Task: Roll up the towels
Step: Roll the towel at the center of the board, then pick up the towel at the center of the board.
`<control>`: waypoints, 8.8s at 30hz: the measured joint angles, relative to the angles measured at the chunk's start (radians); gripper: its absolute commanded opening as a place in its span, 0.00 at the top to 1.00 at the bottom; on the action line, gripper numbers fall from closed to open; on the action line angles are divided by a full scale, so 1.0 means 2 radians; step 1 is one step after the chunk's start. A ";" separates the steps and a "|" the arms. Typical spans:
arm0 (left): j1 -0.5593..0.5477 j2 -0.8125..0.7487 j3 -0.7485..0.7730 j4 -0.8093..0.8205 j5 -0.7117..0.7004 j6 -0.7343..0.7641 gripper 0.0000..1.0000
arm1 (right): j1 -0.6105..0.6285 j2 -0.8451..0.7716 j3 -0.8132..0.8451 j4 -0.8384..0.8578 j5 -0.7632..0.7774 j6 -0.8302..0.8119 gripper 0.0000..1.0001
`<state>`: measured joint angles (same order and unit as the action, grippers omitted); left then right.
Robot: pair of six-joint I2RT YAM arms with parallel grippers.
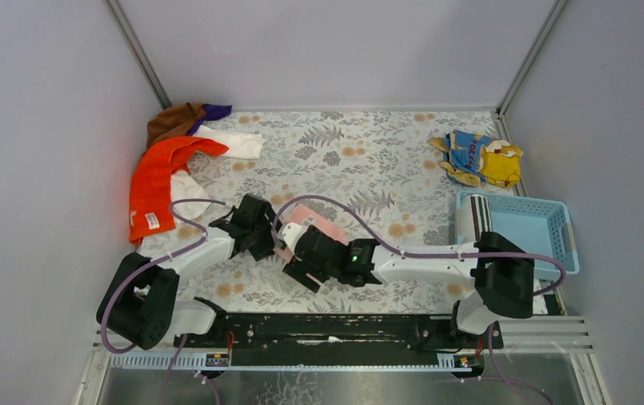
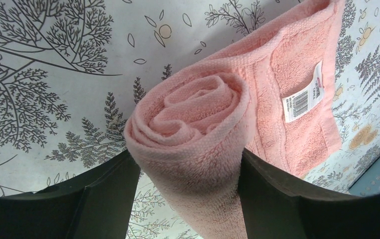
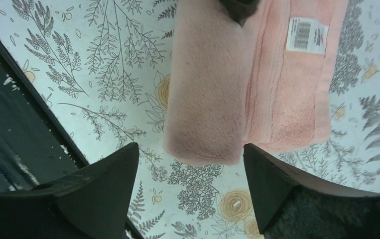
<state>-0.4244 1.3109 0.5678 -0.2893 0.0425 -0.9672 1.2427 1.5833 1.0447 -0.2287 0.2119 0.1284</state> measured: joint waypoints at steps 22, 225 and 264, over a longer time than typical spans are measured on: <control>0.000 0.010 0.013 -0.005 0.005 0.008 0.25 | 0.040 0.127 0.035 0.010 0.110 -0.078 0.68; -0.010 0.133 0.124 -0.038 0.024 0.056 0.38 | 0.021 0.206 0.132 -0.029 0.164 -0.064 0.42; 0.128 -0.170 0.216 -0.209 -0.138 0.238 0.02 | -0.274 -0.269 0.020 -0.332 0.242 -0.053 1.00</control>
<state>-0.1692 0.9710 1.0000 -0.7078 -0.2329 -0.4911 0.6945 1.0451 1.0847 -0.8925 0.6956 0.0227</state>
